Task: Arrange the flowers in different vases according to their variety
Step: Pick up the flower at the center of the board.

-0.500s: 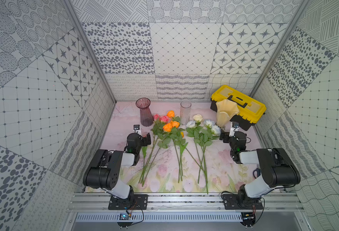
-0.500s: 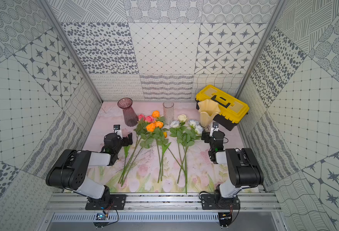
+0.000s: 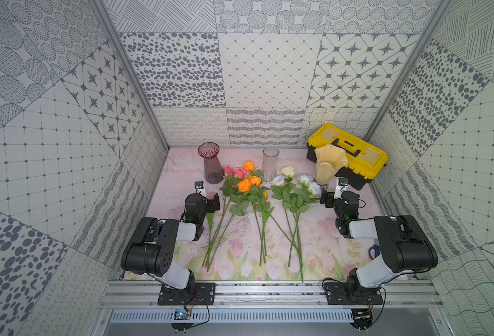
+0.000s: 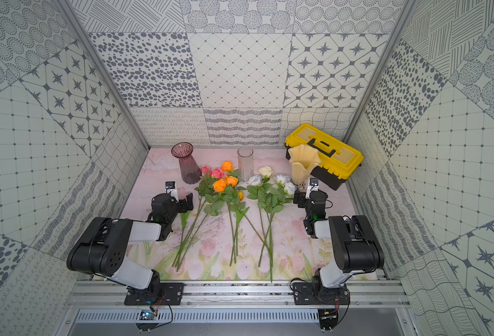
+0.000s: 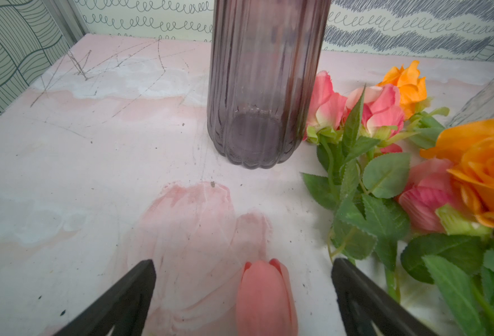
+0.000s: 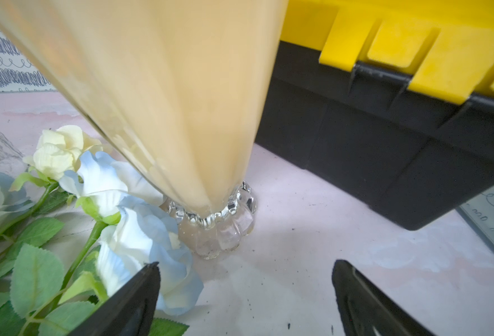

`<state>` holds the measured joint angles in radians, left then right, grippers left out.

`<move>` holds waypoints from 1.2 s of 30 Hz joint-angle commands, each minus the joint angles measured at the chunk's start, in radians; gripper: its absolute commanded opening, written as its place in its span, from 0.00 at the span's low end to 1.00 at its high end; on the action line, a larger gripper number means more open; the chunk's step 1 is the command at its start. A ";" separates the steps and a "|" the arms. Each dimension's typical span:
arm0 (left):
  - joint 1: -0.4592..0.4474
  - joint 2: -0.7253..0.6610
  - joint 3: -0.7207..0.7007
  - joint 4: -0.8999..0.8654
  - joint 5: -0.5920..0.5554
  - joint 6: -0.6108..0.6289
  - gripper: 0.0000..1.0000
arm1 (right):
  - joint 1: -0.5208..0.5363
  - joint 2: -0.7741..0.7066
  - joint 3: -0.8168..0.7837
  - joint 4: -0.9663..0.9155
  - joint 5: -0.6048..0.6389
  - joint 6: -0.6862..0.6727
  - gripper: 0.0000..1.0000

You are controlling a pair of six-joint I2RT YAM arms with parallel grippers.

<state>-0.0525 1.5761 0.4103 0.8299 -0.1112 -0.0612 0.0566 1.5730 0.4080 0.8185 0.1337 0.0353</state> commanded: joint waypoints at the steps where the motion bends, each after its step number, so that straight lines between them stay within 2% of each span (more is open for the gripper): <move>1: 0.005 -0.005 -0.001 0.013 0.006 -0.012 0.99 | -0.003 -0.023 -0.007 0.036 -0.015 0.005 0.97; 2: 0.005 -0.007 -0.001 0.019 0.011 -0.007 0.99 | 0.002 -0.036 -0.003 0.030 -0.009 0.003 0.97; 4: 0.005 -0.042 0.026 -0.060 0.038 0.004 0.99 | 0.019 -0.116 0.027 -0.106 0.011 -0.010 0.97; 7: 0.005 -0.142 0.126 -0.358 0.064 0.005 0.99 | 0.054 -0.240 0.126 -0.454 0.061 0.001 0.97; 10: 0.002 -0.238 0.165 -0.561 0.119 -0.015 0.99 | 0.148 -0.340 0.158 -0.644 0.158 0.002 0.97; 13: -0.014 -0.349 0.191 -0.750 0.130 -0.047 0.98 | 0.256 -0.416 0.190 -0.852 0.199 0.053 0.97; 18: -0.036 -0.498 0.257 -1.037 0.223 -0.099 0.98 | 0.409 -0.504 0.237 -1.134 0.147 0.203 0.97; 20: -0.047 -0.531 0.279 -1.122 0.257 -0.113 0.97 | 0.473 -0.538 0.244 -1.157 0.146 0.235 0.97; 21: -0.055 -0.544 0.287 -1.157 0.269 -0.124 0.97 | 0.477 -0.544 0.263 -1.183 0.105 0.252 0.97; 25: -0.077 -0.578 0.293 -1.222 0.331 -0.154 0.97 | 0.478 -0.471 0.371 -1.334 -0.021 0.333 0.97; 29: -0.088 -0.583 0.290 -1.222 0.355 -0.148 0.98 | 0.484 -0.373 0.409 -1.349 -0.173 0.398 0.96; 36: -0.089 -0.553 0.301 -1.221 0.396 -0.158 0.99 | 0.497 -0.181 0.487 -1.361 -0.250 0.393 0.83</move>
<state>-0.1368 1.0145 0.6941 -0.3000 0.1986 -0.1913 0.5491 1.3521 0.8528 -0.5220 -0.0555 0.4053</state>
